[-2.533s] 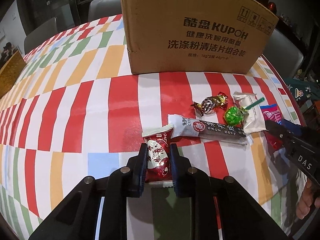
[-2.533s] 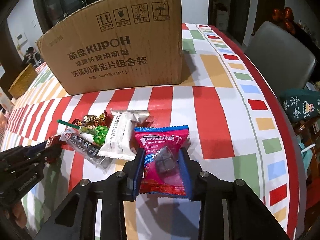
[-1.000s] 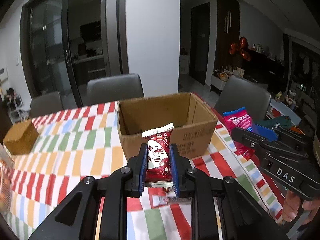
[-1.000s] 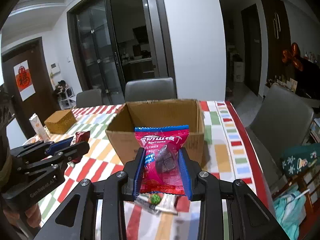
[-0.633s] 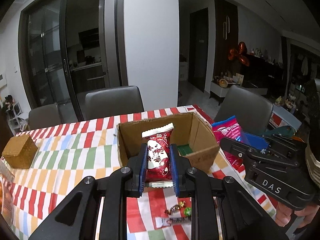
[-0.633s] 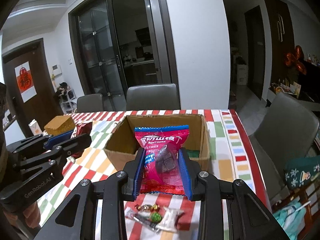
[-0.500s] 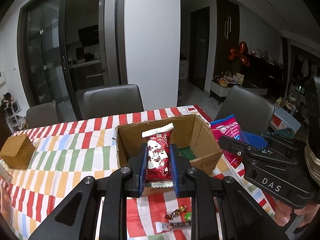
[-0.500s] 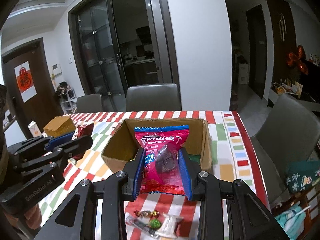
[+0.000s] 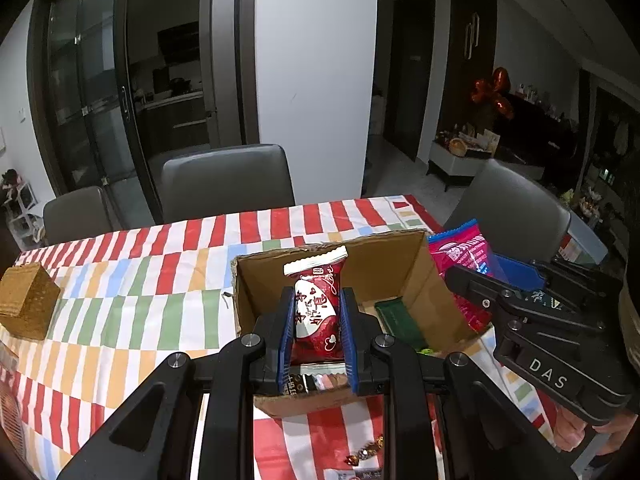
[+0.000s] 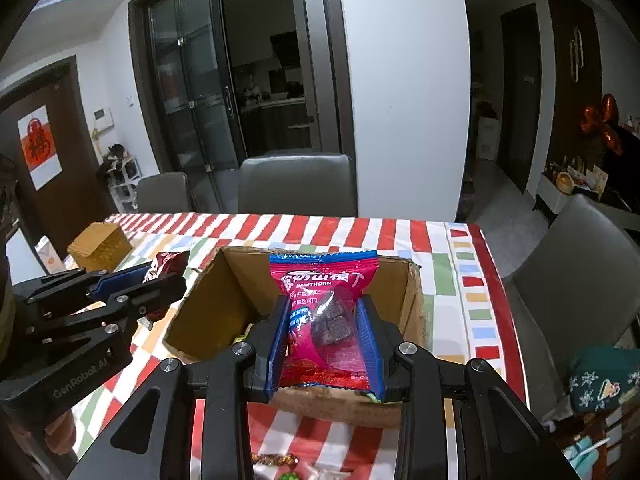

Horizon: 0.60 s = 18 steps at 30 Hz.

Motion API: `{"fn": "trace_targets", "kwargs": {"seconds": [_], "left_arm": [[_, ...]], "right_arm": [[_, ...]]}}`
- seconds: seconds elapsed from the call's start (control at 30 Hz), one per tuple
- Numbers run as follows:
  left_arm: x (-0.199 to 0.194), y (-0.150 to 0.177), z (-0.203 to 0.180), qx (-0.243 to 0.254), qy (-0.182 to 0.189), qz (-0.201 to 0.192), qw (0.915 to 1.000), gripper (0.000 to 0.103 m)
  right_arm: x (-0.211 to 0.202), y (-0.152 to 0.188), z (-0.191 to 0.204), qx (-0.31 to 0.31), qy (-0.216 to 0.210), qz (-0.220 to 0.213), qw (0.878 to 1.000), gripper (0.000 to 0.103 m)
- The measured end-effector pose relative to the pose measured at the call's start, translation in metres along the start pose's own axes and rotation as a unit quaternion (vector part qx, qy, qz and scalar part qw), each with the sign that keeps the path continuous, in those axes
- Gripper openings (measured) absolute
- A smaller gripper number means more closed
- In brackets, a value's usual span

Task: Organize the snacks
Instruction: 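Carry both snacks over the box and open both tools to drop them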

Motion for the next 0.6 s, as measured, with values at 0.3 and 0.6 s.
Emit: {"fn": "trace_targets", "kwargs": {"seconds": [0.3, 0.6], "left_arm": [[0.017, -0.007, 0.006, 0.016, -0.03, 0.0, 0.9994, 0.049], [-0.012, 0.013, -0.001, 0.055, -0.04, -0.018, 0.9975, 0.051]], "right_arm": [[0.024, -0.001, -0.005, 0.006, 0.009, 0.009, 1.0, 0.052], [-0.001, 0.018, -0.01, 0.012, 0.035, -0.001, 0.999, 0.054]]}}
Point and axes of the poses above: each gripper's, at about its wrist camera, not at the fingertips, and x roughly the way its jaws point, z to its left, y to its underside, the point moved 9 cm from there along x, roughly the way its jaws point, and after that the axes turned 1 degree about y, right-handed, at the moved point
